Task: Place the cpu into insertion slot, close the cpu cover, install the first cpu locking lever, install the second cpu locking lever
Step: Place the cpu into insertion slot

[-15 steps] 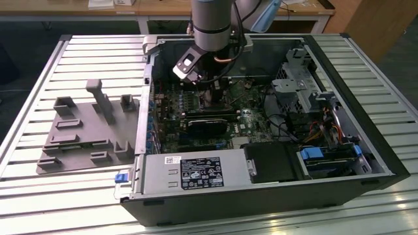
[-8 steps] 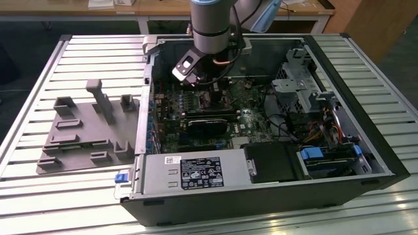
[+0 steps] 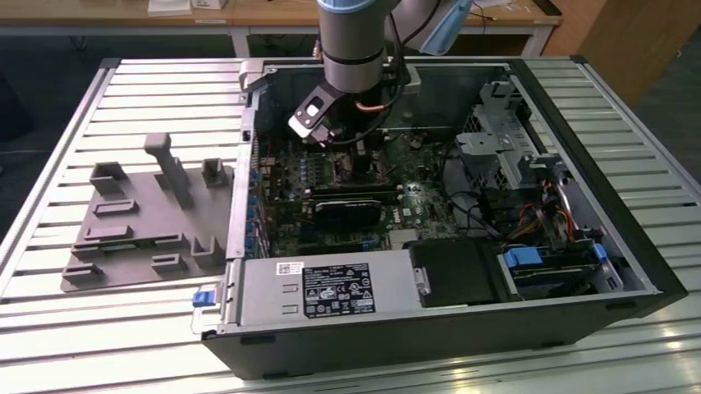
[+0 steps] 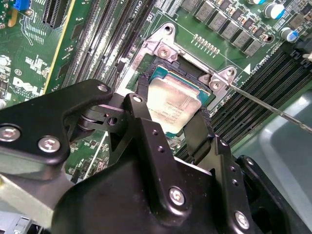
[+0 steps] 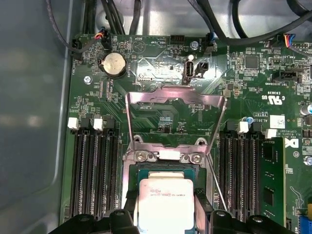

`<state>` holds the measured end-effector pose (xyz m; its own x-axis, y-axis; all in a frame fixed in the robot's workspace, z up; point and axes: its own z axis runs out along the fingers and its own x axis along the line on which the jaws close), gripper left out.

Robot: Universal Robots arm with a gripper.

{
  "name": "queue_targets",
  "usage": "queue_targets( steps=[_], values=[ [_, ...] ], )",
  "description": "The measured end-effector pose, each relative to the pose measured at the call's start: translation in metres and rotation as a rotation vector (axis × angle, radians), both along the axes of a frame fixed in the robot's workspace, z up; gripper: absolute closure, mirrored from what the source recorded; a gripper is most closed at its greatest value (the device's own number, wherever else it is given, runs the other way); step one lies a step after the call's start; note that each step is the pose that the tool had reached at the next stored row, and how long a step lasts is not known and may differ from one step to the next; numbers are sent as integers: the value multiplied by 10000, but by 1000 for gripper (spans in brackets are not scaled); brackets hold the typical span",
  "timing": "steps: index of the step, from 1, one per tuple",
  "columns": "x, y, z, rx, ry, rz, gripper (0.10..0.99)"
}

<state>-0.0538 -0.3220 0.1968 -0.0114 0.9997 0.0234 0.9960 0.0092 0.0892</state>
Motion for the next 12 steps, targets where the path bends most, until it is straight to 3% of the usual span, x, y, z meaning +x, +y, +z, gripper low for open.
queue_targets(
  steps=[5, 12],
  values=[
    [0, 0, -1, 2, -1, -2, 549],
    [1, 0, -24, 1, 1, -488, 549]
  ],
)
